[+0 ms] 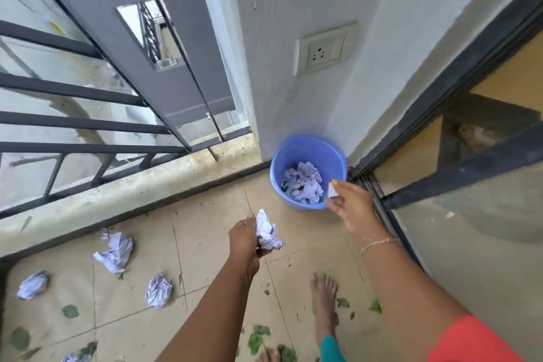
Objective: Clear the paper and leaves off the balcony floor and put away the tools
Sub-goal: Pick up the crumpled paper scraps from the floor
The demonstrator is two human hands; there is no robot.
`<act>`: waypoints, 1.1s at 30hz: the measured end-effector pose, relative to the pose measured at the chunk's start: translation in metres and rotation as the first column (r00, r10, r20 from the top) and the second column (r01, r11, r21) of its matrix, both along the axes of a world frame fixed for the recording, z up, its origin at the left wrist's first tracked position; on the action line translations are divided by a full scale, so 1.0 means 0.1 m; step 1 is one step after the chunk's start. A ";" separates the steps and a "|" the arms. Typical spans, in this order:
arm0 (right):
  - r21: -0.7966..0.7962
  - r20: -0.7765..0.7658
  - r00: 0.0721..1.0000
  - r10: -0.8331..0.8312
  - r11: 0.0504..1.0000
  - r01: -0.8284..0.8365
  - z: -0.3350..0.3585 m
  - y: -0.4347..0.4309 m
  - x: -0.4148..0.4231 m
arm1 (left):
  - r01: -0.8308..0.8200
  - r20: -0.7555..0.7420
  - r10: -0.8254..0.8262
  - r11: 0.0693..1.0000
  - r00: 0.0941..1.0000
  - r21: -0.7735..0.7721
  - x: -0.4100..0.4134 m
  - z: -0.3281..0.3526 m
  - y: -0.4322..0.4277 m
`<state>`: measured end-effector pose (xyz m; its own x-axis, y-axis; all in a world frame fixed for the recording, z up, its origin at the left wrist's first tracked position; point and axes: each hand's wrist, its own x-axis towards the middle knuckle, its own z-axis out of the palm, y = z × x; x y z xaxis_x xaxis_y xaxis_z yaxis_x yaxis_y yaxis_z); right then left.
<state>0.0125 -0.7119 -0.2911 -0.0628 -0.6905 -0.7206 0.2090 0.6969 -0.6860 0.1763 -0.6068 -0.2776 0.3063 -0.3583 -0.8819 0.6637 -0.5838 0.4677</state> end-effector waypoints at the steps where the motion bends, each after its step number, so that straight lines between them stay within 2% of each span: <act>1: 0.024 0.007 0.999 0.039 0.999 -0.039 -0.03 -0.17 0.05 | -0.012 -0.005 0.012 1.000 1.000 0.014 0.01 -0.04 -0.12; 5: 0.096 -0.048 0.988 0.146 0.985 -0.141 -0.22 -0.62 0.10 | -0.103 -0.032 0.105 0.994 0.994 0.038 -0.04 -0.31 -0.51; 9: 0.105 0.018 0.976 0.219 0.970 -0.220 -0.35 -0.85 0.02 | -0.165 -0.049 0.168 0.984 0.984 0.070 -0.13 -0.48 -0.91; 12: 0.104 0.027 0.968 0.248 0.963 -0.250 -0.45 -1.00 -0.04 | -0.145 -0.022 0.147 0.986 0.989 0.087 -0.22 -0.55 -1.22; 16: 0.128 0.021 0.967 0.256 0.958 -0.256 -0.56 -1.13 -0.05 | -0.088 -0.077 0.091 0.995 0.993 0.041 -0.36 -0.56 -1.53; 21: 0.134 -0.039 0.961 0.275 0.954 -0.268 -0.56 -1.15 -0.08 | 0.000 -0.118 0.004 1.000 0.993 0.030 -0.40 -0.52 -1.50; 24: 0.110 -0.119 0.935 0.333 0.941 -0.321 -0.49 -1.10 -0.07 | 0.165 0.027 -0.166 0.985 0.986 0.046 -0.33 -0.50 -1.28; 25: 0.095 -0.164 0.915 0.369 0.929 -0.358 -0.47 -1.06 -0.06 | 0.255 0.126 -0.262 0.965 0.957 0.069 -0.30 -0.50 -1.18; 27: 0.049 -0.250 0.859 0.446 0.892 -0.449 -0.44 -0.94 -0.03 | 0.399 0.332 -0.427 0.904 0.841 0.154 -0.25 -0.51 -0.95; 29: -0.018 -0.332 0.791 0.514 0.835 -0.550 -0.40 -0.76 0.00 | 0.430 0.449 -0.495 0.869 0.744 0.246 -0.22 -0.52 -0.69; 33: -0.049 -0.535 0.545 0.645 0.621 -0.782 -0.32 -0.27 0.03 | 0.379 0.514 -0.493 0.870 0.702 0.316 -0.18 -0.49 -0.13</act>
